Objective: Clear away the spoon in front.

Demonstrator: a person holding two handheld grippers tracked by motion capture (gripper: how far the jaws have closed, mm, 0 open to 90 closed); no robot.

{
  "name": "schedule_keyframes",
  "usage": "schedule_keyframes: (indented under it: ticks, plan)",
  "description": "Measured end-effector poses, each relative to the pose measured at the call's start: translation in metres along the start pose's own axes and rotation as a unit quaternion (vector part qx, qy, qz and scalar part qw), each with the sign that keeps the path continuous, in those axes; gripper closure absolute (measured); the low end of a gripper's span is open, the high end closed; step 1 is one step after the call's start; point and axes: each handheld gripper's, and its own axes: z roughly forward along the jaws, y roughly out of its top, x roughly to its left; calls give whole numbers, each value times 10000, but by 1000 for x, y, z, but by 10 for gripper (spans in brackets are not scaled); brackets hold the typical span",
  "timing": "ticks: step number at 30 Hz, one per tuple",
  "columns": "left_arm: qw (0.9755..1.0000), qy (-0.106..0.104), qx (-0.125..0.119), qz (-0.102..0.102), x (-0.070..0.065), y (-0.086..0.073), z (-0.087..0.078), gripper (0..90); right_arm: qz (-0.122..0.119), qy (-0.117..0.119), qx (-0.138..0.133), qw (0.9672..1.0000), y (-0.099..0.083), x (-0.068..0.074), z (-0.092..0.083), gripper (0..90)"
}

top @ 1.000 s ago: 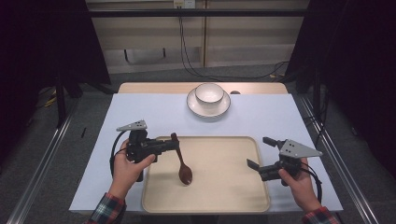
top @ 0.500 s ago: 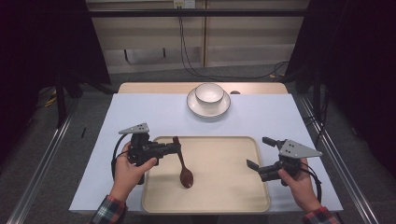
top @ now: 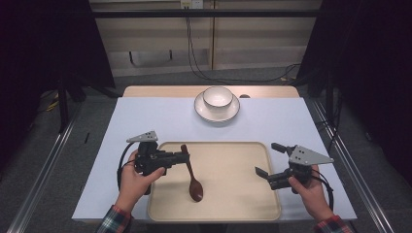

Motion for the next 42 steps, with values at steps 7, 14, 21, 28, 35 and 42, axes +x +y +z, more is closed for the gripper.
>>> schedule_keyframes:
  ticks: [7,14,21,28,35,42]
  plan:
    - [9995,259,74,178,0,-3,4,770,18,-12,1,10000,1,1,0,0]
    - [9979,486,-4,424,1,-2,5,713,-40,-16,17,10000,2,2,0,0]
    - [9955,679,-60,657,-1,-1,6,656,-80,9,-23,10000,3,4,0,0]
    - [9928,879,-98,805,2,-3,7,590,-95,-23,1,10000,3,6,1,0]
    - [9911,955,-251,891,2,-1,7,517,-120,43,5,9999,3,9,1,0]
    - [9906,1017,-329,853,5,0,9,461,-159,8,25,9999,3,9,-2,0]
